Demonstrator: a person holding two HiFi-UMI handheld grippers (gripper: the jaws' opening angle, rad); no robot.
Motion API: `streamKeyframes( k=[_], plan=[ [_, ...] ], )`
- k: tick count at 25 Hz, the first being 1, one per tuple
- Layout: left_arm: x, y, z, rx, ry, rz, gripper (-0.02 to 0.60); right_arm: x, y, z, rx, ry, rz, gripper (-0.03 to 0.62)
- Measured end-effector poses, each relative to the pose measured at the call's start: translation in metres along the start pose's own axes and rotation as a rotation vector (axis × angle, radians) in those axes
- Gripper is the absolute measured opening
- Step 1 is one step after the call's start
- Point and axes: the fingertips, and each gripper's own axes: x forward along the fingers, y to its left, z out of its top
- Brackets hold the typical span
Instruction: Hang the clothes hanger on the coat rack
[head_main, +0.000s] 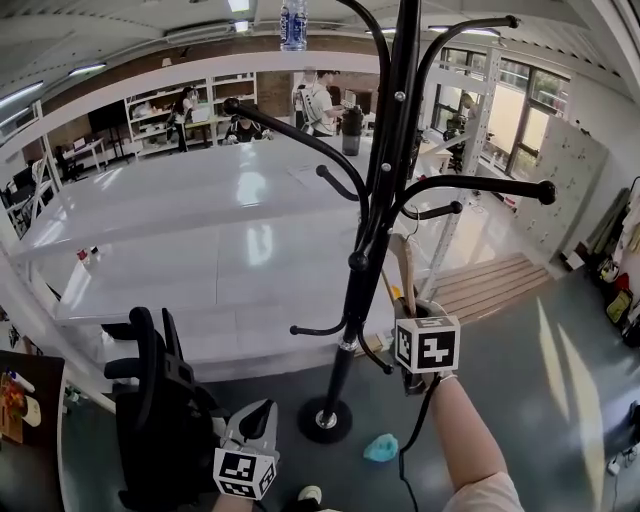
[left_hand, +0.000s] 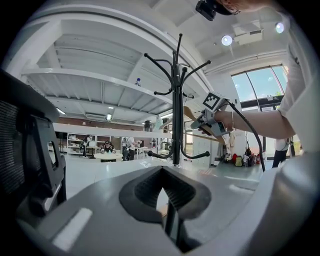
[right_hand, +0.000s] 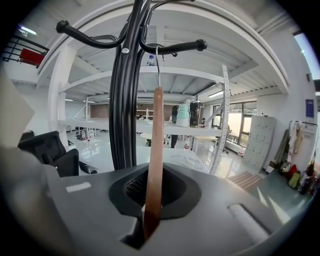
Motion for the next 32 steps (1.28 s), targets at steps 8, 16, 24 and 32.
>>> streamKeyframes(
  k=[8, 16, 24, 32],
  plan=[
    [-0.003, -0.006, -0.001, 0.016, -0.009, 0.012, 0.000, -0.019, 0.007, 0.003, 0.031, -0.145, 0.037, 0.133],
    [-0.018, -0.025, 0.015, 0.037, -0.034, 0.024, 0.000, -0.080, 0.007, 0.028, 0.040, -0.294, 0.055, 0.275],
    [-0.045, -0.063, 0.035, 0.059, -0.077, 0.020, 0.000, -0.171, 0.005, 0.025, 0.014, -0.411, 0.018, 0.170],
    [-0.081, -0.123, 0.054, 0.081, -0.122, -0.027, 0.000, -0.234, 0.016, -0.050, 0.016, -0.407, 0.071, 0.028]
  ],
)
